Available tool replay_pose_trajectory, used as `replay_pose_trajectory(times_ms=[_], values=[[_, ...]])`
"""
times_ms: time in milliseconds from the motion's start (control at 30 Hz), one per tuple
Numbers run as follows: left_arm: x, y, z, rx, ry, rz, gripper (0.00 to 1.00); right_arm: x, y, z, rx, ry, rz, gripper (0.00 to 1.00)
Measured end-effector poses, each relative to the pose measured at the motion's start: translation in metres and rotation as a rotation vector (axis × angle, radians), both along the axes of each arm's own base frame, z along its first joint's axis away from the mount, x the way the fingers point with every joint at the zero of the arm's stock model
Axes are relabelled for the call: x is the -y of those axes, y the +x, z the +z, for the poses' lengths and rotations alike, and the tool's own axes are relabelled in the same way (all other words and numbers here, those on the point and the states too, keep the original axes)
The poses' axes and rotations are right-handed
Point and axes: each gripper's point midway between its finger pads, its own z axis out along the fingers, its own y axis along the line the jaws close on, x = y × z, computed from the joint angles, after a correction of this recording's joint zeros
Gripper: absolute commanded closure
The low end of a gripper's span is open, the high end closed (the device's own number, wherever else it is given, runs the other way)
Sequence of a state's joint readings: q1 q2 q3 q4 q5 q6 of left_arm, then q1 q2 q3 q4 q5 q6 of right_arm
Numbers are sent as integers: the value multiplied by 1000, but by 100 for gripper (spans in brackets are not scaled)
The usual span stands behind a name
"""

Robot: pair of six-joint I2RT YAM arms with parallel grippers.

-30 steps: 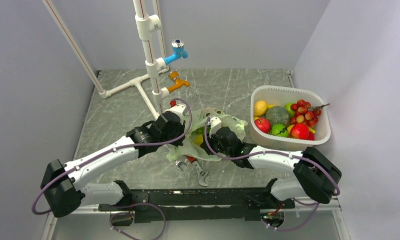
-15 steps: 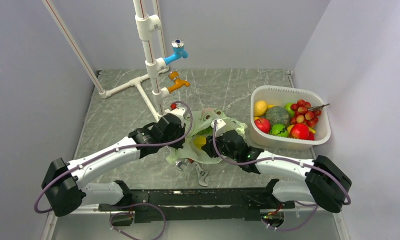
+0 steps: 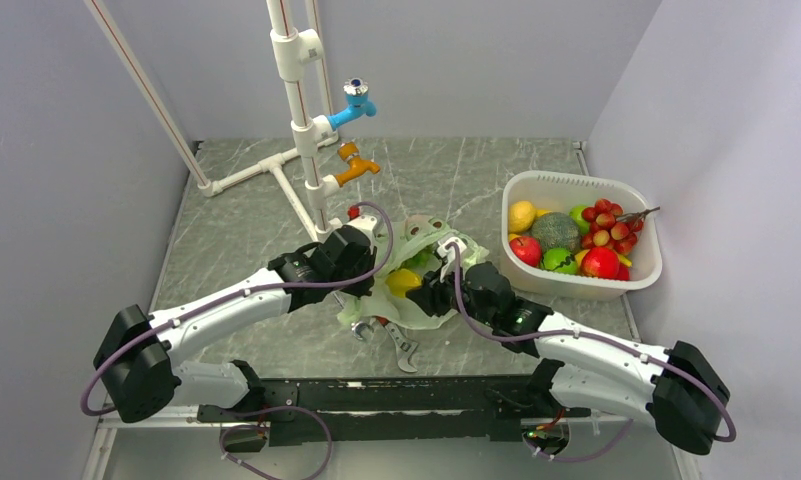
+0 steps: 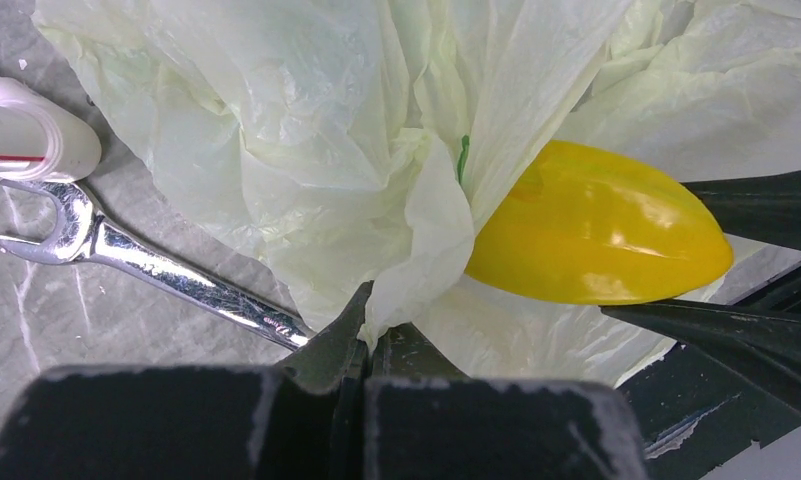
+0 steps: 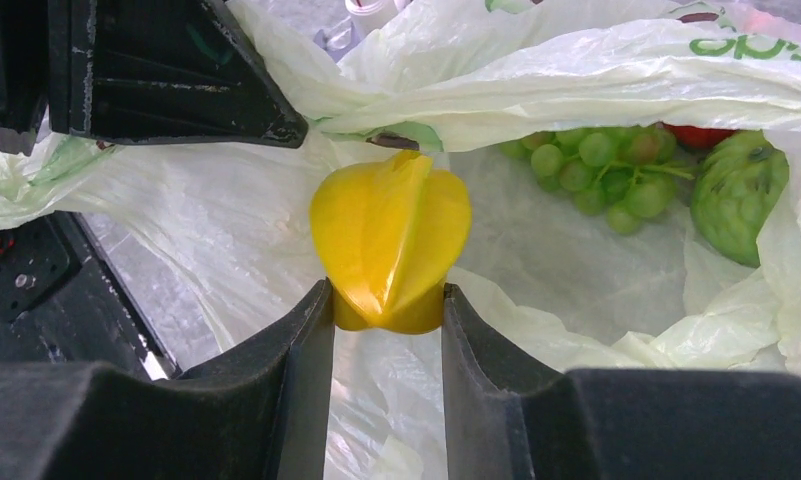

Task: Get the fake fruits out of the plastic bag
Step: Take out the fake fruit from the plastic bag, then place the fake fruit in the bin.

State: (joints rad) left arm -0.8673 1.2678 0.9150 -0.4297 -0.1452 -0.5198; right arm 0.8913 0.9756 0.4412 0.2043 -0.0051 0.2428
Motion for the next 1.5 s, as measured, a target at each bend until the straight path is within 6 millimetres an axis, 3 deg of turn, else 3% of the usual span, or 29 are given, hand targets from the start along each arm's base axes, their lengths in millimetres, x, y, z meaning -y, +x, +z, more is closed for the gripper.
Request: replay_pose_trajectory(times_ms=[167,433,600,900,1300,1433,1500], values=[[-3,1,-1,3,13,11,100,0,-4,6,-3,4,17,100],[-12,3,-3,12,35,54,100,-3,9,53,70,50,-22,100],[-14,3,-5,11,34,67,100,7,16,66,109,36,-73,100],[-21,1,-13,2,51,97,100,33,30,95,187,33,-212,100],[-29,-2,-12,18,46,111,100,65,67,132,218,-13,-490,100],[-30,-2,-11,21,46,113,100,86,76,141,227,3,-612,100],[-30,-2,-9,26,41,115,100,106,81,142,221,-6,-716,100]])
